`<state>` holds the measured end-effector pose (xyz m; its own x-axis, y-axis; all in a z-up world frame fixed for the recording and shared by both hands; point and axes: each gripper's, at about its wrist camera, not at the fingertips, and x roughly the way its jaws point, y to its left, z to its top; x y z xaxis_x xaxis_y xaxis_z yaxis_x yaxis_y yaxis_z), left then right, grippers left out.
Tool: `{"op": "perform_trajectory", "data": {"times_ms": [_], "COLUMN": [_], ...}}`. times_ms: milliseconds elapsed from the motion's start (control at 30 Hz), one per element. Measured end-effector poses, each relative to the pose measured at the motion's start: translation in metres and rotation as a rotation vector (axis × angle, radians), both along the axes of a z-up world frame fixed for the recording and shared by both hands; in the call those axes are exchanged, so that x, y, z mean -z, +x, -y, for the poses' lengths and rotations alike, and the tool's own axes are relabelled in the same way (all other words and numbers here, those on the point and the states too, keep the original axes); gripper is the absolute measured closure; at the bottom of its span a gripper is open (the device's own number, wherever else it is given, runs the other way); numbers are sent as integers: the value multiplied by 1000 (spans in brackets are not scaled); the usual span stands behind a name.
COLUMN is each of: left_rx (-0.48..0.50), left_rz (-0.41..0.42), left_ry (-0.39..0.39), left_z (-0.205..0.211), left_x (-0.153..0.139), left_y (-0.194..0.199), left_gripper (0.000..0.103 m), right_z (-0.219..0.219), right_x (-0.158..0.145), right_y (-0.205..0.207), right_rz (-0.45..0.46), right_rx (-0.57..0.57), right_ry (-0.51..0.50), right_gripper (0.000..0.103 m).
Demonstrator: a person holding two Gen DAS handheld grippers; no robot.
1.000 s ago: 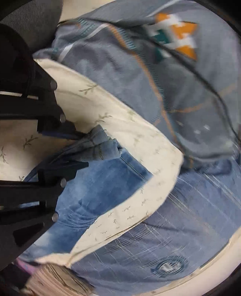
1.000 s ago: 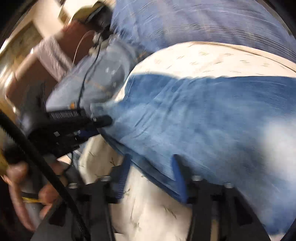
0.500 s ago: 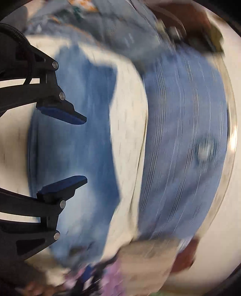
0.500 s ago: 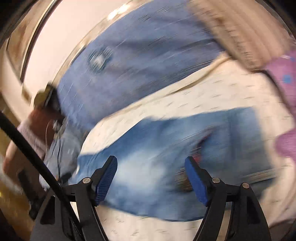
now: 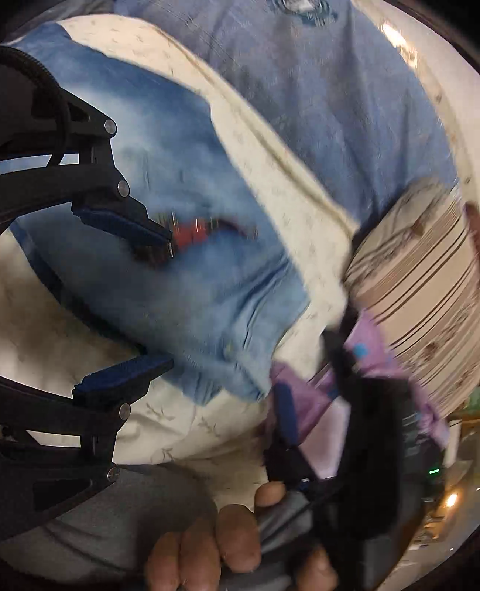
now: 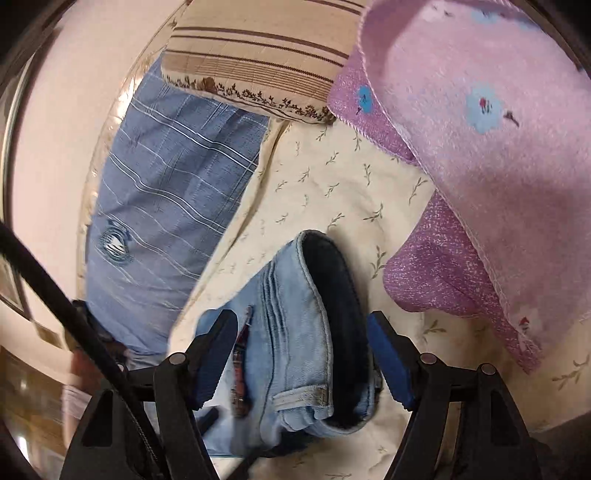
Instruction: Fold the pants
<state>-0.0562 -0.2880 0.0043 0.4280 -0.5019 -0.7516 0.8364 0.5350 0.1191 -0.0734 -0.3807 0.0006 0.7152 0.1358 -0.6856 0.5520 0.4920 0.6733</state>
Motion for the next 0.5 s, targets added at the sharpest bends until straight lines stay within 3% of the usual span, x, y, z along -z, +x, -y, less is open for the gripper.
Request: {"op": "perform_trajectory", "data": {"times_ms": [167,267,367,433,467,500], "left_rx": [64,66,32,34,35,27], "left_rz": [72,107,125,143,132,97], "left_ry": [92,80,84,79,56,7], "left_z": [29,32,37,38,31,23], "left_x": [24,27,35,40,36,30], "left_y": [-11,-9,-9,-15,-14,-12], "left_gripper": [37,34,46,60,70,74], "right_z": [4,5,8,10,10,11], "right_x": [16,18,23,26,27,28], "right_y": [1,-1,-4,-4,-5,-4], "right_rz": [17,13,24,26,26,26], "right_rx": [-1,9,20,37,42,45], "right_ry": [128,138,173,185,191,195], "right_gripper": [27,23,23,23,23,22]}}
